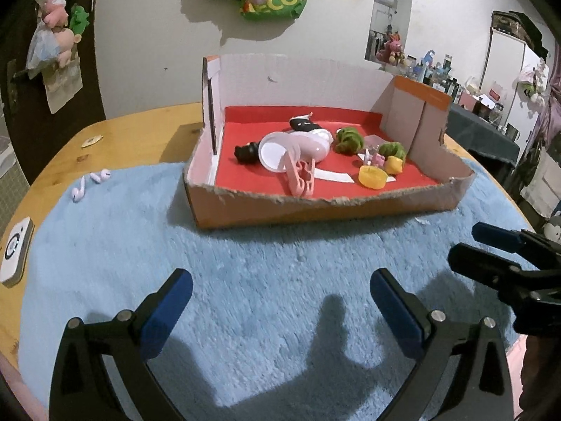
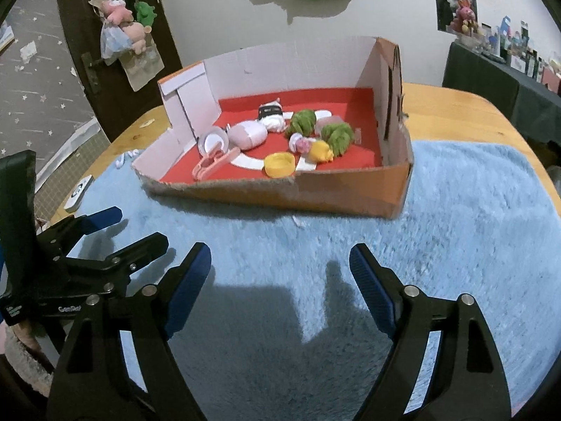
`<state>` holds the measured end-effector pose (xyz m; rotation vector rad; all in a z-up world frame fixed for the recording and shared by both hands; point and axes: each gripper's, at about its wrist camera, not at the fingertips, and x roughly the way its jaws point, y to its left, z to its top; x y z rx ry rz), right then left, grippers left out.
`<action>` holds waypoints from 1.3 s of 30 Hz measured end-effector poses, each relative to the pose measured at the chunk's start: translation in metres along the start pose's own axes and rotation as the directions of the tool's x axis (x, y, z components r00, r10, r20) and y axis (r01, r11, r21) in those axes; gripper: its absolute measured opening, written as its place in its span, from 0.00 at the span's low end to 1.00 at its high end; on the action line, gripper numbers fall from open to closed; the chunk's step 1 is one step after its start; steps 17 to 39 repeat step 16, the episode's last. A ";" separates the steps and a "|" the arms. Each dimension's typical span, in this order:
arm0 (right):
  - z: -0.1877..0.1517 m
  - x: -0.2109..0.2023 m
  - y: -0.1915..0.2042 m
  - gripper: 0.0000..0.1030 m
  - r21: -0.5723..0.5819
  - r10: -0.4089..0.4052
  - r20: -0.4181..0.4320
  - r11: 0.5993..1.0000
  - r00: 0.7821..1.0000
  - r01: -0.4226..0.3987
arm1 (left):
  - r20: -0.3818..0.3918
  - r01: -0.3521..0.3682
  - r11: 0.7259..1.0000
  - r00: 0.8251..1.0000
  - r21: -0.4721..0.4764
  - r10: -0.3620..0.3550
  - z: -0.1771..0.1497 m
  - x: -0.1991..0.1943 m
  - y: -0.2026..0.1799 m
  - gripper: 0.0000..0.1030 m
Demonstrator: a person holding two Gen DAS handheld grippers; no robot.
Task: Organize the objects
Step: 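Withdraw both open grippers from the box back over the mat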
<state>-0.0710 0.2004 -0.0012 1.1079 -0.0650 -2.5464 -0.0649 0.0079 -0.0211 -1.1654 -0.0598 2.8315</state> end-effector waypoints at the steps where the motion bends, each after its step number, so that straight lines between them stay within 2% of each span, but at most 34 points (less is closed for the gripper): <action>1: -0.001 0.001 0.000 0.79 0.000 0.000 -0.003 1.000 1.000 0.000 | -0.003 -0.007 1.000 1.000 -0.001 0.007 -0.002 0.000 -0.001 1.00; 5: -0.006 0.006 -0.001 0.79 0.008 0.005 -0.013 1.000 1.000 -0.005 | -0.019 -0.044 0.999 0.999 0.001 0.044 -0.009 0.003 -0.003 1.00; 14: -0.016 0.013 -0.003 0.79 0.020 -0.001 -0.015 1.000 1.000 0.001 | -0.033 -0.062 0.998 0.998 0.009 0.062 -0.016 0.009 -0.002 1.00; 39: -0.017 0.013 -0.002 0.79 0.015 -0.007 -0.006 1.000 1.000 0.007 | -0.029 -0.062 0.998 0.998 0.006 0.062 -0.016 0.010 -0.002 1.00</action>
